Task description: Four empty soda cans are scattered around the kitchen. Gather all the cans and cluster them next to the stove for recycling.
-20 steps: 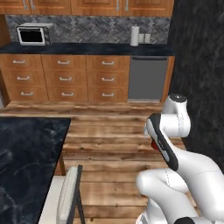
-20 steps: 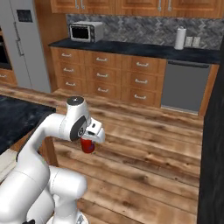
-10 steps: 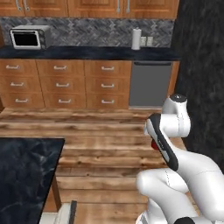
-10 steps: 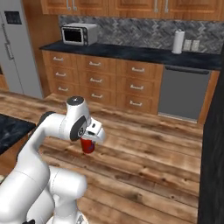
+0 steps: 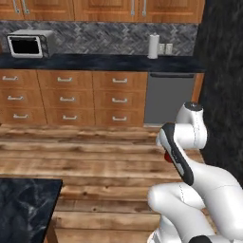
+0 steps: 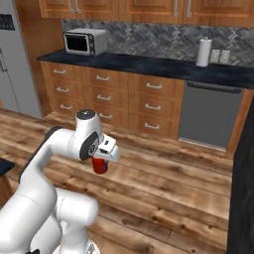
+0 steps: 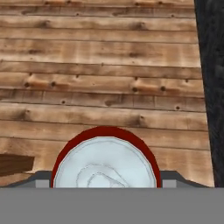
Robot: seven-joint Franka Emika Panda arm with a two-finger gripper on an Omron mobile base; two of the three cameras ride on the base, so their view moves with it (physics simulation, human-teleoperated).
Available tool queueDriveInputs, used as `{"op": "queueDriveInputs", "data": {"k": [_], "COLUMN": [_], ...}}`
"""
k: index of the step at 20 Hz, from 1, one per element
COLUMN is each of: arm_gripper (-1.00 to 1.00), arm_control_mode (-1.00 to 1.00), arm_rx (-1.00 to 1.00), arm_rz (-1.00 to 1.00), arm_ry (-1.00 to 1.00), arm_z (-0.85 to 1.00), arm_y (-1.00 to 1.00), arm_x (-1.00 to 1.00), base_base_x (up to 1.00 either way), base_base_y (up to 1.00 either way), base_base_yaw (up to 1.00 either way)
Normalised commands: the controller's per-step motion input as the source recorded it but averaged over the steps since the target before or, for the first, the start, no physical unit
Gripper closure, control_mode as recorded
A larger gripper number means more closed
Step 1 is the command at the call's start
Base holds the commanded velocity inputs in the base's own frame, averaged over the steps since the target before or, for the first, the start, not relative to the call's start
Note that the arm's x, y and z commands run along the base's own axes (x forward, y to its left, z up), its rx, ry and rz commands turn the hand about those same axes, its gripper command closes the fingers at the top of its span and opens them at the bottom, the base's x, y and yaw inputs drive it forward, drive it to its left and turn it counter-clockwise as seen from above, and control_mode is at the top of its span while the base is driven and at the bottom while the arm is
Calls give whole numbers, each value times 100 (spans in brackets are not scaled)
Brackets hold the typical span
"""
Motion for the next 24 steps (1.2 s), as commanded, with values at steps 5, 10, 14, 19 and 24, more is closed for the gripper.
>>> {"op": "queueDriveInputs", "data": {"k": [5,10,14,19,24], "arm_gripper": [100,100,100,100,100], "arm_control_mode": [100,100,100,100,100], "arm_rx": [0,0,0,0,0], "arm_rz": [0,0,0,0,0], "arm_ry": [0,0,0,0,0], "arm_z": [0,0,0,0,0], "arm_y": [0,0,0,0,0], "arm_x": [0,0,0,0,0], "base_base_x": [71,63,62,62,62], "base_base_y": [2,0,0,0,0], "base_base_yaw": [23,38,39,38,38]}}
